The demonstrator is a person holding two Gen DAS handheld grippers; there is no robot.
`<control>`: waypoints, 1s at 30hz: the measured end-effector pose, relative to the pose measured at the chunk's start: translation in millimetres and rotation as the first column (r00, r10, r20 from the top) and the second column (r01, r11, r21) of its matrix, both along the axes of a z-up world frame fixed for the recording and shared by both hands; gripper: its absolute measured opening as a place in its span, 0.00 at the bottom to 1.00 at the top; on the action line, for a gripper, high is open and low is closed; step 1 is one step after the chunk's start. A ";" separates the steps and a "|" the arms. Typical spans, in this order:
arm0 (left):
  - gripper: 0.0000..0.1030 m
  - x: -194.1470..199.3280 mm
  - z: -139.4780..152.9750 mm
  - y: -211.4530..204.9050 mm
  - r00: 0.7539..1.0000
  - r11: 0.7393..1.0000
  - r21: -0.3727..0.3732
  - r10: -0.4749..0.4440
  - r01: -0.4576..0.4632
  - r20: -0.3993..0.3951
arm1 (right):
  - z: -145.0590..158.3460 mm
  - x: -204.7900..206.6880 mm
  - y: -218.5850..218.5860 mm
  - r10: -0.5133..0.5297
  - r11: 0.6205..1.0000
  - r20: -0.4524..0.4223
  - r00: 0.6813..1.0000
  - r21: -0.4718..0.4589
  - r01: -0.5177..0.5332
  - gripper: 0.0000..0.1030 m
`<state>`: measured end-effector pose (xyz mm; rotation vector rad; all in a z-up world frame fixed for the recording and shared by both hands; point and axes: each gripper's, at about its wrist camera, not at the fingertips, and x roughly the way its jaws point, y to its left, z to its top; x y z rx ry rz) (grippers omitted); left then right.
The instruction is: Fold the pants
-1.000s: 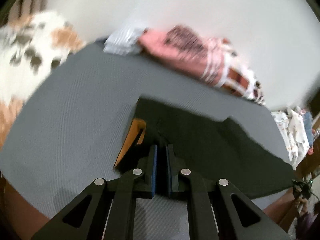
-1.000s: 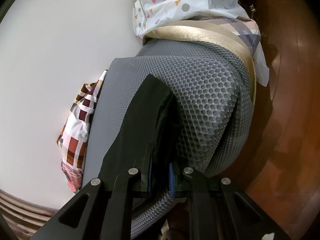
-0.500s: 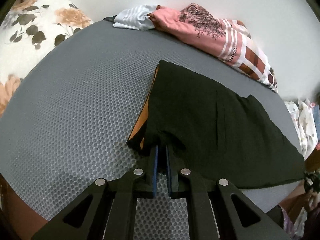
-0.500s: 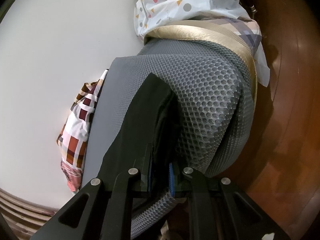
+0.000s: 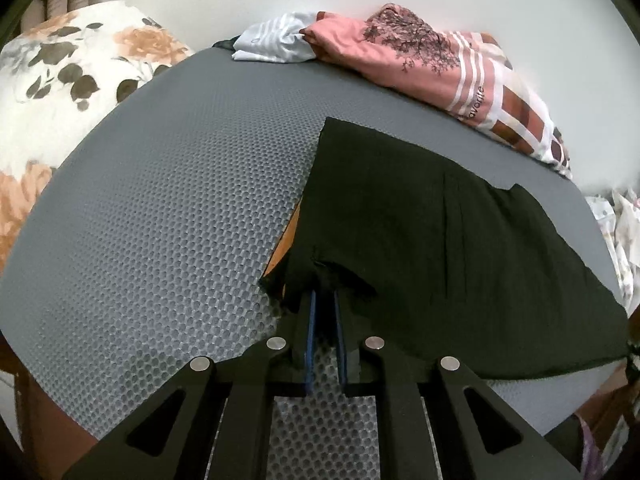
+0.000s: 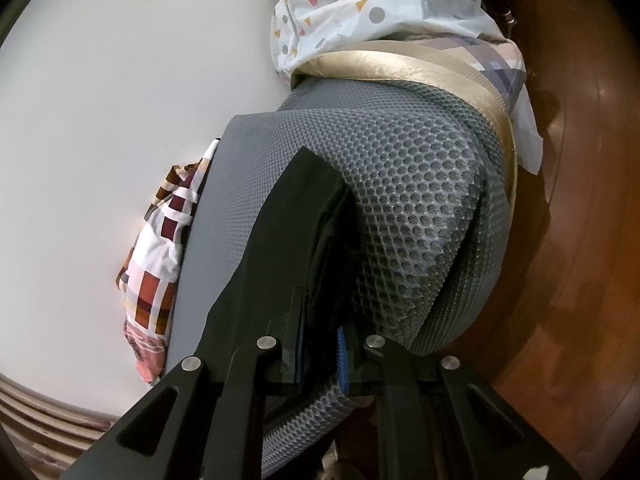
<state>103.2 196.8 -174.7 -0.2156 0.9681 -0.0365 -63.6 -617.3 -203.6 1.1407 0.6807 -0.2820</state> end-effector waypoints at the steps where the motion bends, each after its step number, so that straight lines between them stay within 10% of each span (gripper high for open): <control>1: 0.11 -0.2 -0.2 0.3 1.000 1.000 0.000 0.000 0.000 0.000 | 0.4 0.7 0.2 -0.001 1.000 0.000 1.000 0.003 0.001 0.12; 18: 0.11 -1.5 0.9 -3.3 1.000 1.000 0.016 0.006 -0.006 0.003 | 75.3 45.3 49.7 0.190 0.954 0.013 0.982 -0.240 -0.181 0.12; 30: 0.12 -2.5 0.8 -2.5 1.000 1.000 0.012 0.006 -0.006 0.004 | 94.7 118.7 197.6 0.530 0.826 0.059 0.846 -0.262 -0.499 0.12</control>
